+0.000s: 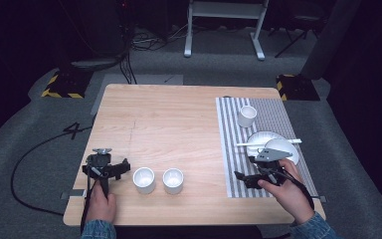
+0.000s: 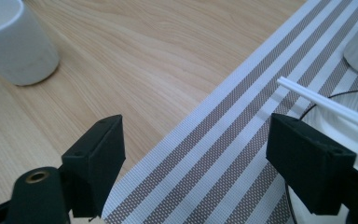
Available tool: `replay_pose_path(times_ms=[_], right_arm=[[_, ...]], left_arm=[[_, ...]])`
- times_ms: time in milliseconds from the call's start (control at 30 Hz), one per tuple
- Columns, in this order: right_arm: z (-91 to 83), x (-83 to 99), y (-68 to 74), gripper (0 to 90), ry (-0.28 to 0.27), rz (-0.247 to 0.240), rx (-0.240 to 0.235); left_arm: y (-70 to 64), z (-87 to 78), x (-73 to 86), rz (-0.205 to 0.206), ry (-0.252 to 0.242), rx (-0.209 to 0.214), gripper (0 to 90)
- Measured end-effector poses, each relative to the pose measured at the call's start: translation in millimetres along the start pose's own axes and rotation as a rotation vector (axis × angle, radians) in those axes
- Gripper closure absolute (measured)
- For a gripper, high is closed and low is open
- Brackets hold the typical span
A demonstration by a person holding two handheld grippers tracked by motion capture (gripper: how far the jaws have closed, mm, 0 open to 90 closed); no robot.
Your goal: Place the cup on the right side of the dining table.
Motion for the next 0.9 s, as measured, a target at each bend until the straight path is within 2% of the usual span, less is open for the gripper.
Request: replay_pose_path(times_ms=[333, 433, 900], right_arm=[[10.0, 23.8, -6.6, 19.7, -0.003, 0.006, 0.050], [12.4, 30.8, -5.5, 19.7, 0.005, 0.019, 0.044], [21.9, 54.1, 2.6, 19.6, 0.034, 0.013, 0.027]], left_arm=[[0.0, 0.1, 0.0, 0.000, -0.001, -0.001, 0.1], [0.0, 0.0, 0.0, 0.000, 0.000, 0.000, 0.1], [0.0, 0.0, 0.0, 0.000, 0.000, 0.000, 0.1]])
Point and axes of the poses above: each handheld gripper's, and its own axes: z roughly forward along the jaws, x roughly out of its underside, y roughly to its left, the point moved 10 cm from there along z, roughly forward along the jaws, and after that the axes turned 9 degrees about z, right-handed, at the moved point
